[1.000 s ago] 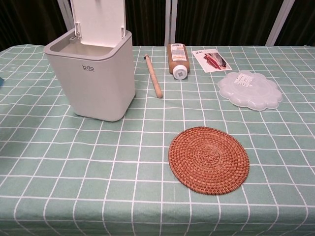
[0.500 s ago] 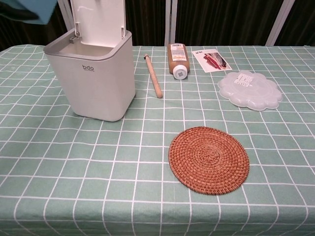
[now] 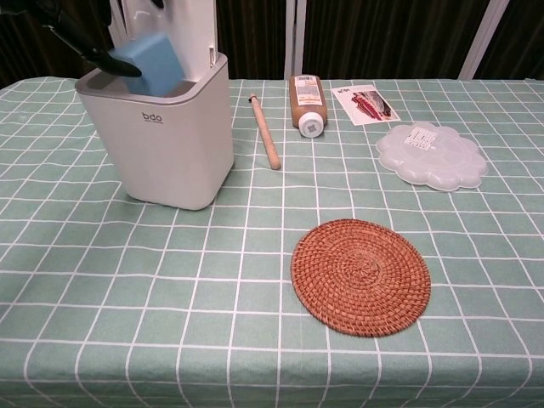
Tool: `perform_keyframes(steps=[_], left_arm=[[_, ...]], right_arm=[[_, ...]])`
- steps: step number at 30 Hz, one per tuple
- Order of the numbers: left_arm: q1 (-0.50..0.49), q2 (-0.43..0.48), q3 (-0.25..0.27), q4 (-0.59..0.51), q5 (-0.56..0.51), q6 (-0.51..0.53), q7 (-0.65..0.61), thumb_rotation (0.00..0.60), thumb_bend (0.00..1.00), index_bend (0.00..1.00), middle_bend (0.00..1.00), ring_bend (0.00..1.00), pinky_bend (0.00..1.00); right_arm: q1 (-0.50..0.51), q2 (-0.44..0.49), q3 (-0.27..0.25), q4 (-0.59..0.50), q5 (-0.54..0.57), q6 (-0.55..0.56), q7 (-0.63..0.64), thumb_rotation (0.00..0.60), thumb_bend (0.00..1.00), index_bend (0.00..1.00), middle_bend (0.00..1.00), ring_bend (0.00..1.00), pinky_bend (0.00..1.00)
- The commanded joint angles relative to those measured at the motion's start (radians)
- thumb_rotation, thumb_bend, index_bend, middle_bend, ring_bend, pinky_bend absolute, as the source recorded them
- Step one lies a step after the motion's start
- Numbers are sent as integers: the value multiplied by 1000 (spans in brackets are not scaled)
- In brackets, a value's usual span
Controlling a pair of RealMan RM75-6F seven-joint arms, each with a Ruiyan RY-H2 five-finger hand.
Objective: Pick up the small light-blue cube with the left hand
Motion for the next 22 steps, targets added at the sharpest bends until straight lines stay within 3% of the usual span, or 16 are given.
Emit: perform_keyframes(steps=[1,6,10,16,22], left_arm=[[27,25,15,-35,14,52,5,600,0,73,97,74,295],[109,106,68,-130,45,142,59,600,0,83,123,75,297],[229,164,162,-177,65,240,116,600,0,107,141,75,296],[393,179,275,-134,12,338,152,600,0,112,145,75,292],[477,151,299,-54,-24,392,146,600,0,168,145,75,269]], right_arm=[[1,-3,-1,1,0,-4,1,600,360,0,0,0,0],[4,-6,-3,-2,-6,-4,-3,600,360,0,0,0,0],[3,-3,-3,-10,-12,2,-5,600,360,0,0,0,0],[-2,2,-6,-28,-25,20,-18,600,361,0,0,0,0],[2,-5,-10,-36,-27,10,-39,600,360,0,0,0,0]])
